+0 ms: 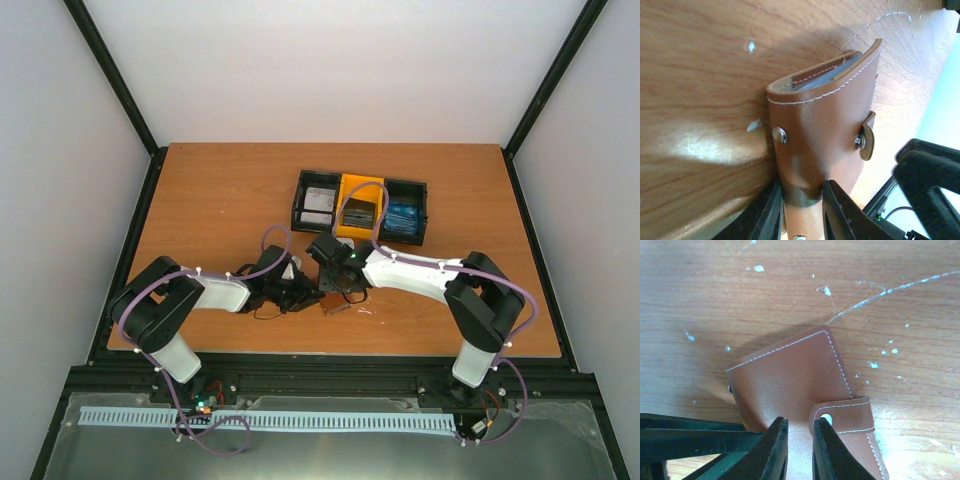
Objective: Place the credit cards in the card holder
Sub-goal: Close the card holder at the center of the board.
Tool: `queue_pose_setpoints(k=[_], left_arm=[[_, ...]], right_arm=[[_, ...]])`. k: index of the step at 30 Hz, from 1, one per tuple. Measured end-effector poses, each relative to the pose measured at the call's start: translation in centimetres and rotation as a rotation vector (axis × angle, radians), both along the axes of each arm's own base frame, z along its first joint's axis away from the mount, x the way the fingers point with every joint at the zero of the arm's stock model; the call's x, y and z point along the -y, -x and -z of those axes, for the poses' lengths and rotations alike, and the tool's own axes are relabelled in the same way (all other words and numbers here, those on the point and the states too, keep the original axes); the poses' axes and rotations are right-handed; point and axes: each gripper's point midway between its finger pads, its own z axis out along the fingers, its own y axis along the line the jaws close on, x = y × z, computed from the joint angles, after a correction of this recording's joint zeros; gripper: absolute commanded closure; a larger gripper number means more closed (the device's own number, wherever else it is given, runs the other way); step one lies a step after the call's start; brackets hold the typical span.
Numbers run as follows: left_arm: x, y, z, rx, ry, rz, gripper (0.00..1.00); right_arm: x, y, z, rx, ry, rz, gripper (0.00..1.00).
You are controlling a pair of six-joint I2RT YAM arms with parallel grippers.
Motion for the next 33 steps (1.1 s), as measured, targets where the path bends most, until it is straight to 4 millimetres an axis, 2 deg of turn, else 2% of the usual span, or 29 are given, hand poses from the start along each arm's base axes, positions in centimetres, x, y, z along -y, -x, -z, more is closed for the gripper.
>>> queue_pose_setpoints(k=[7, 15, 33], left_arm=[[0.0, 0.0, 0.0, 0.0, 0.0, 0.0, 0.75], [0.1, -0.1, 0.0, 0.0, 0.001, 0.0, 0.75], [0.1, -0.1, 0.0, 0.0, 0.001, 0.001, 0.75]], right_arm=[[0.3, -0.6, -1.5, 0.032, -0.049, 0.033, 0.88], [1.6, -0.7, -0.2, -0.014, -0.063, 0.067, 0.88], [1.1, -0.4, 0.7, -0.054, -0.119, 0.067, 0.88]])
